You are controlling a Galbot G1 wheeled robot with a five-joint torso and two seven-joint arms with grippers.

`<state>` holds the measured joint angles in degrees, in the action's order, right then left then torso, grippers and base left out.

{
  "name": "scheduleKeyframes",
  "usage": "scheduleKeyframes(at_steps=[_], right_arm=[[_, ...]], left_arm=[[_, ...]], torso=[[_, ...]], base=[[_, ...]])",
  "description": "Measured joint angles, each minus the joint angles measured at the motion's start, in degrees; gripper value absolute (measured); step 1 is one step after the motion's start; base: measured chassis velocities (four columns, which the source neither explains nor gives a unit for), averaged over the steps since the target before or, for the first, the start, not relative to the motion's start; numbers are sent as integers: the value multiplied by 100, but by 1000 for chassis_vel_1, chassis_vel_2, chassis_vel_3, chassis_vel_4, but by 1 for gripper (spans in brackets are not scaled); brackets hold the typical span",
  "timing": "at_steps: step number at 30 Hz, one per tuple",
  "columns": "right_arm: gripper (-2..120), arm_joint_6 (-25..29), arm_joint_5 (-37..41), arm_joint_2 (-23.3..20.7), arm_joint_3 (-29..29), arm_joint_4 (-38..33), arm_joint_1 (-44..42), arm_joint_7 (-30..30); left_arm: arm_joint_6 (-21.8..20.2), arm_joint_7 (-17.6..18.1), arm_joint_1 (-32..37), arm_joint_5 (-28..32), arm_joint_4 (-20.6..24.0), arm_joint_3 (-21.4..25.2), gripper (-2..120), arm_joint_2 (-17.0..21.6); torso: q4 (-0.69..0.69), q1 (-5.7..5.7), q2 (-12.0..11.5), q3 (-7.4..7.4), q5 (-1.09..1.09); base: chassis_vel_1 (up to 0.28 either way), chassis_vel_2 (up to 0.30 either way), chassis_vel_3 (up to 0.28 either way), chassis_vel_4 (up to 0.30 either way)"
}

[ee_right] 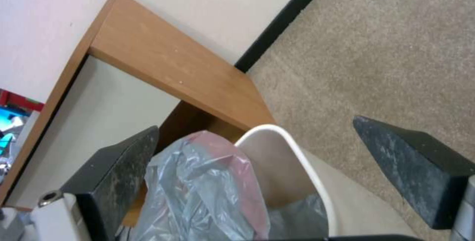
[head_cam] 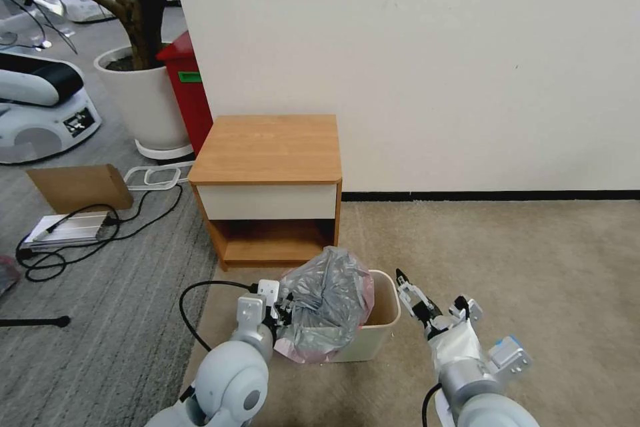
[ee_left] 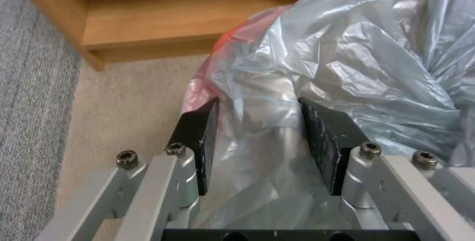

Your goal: Pick up the garbage bag from the table and place it over the trash can.

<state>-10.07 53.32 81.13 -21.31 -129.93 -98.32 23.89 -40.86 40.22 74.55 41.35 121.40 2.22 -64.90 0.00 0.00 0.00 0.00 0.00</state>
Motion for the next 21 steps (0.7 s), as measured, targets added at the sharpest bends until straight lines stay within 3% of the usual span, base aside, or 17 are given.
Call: scheduleKeyframes(at_steps=[13,16,21], right_arm=[[100,34,-162,74,74,11,-47,-7],[100,37,-173,77,75,12,-48,-8],[100,42,-186,75,68,3,-53,-8]], left_arm=[[-145,368,-318,350,-228,-171,43,-43],[-145,449,-383,375,-290,-233,40,-65],[-143,504,-434,407,-338,-277,25,-110]], torso=[[0,0,0,0,0],[0,0,0,0,0],[0,0,0,0,0]], base=[[0,0,0,0],[0,0,0,0],[0,0,0,0]])
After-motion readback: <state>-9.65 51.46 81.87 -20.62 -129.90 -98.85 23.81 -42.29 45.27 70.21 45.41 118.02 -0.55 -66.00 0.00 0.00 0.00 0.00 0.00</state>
